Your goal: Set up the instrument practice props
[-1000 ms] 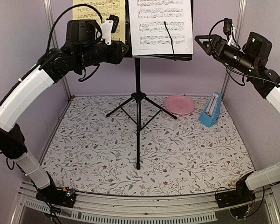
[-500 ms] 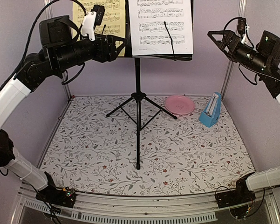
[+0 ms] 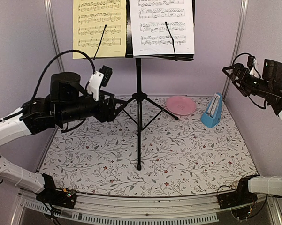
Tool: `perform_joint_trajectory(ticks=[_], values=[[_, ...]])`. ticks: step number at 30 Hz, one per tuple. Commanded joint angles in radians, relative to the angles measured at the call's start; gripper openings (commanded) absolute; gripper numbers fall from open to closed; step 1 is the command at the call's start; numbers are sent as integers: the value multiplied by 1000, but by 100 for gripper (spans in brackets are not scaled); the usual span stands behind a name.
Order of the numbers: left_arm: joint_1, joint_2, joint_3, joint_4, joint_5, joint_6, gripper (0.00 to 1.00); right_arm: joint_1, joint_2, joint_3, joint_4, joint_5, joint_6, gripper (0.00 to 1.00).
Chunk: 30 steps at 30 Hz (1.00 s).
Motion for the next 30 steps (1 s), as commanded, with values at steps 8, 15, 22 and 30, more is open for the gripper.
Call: perform_joint_trajectory(ticks=[8,15,22,30], values=[[3,81,-320,199,18,-219,62,65,11,-326,118,-195,32,87],[4,225,-409,294,137,-338,50,179,90,-409,188,-187,49,85],[-10,284,-519,389,184,-406,43,225,186,-450,242,-210,17,80],[-12,410,-493,453,216,-407,38,254,274,-442,308,-217,12,76]])
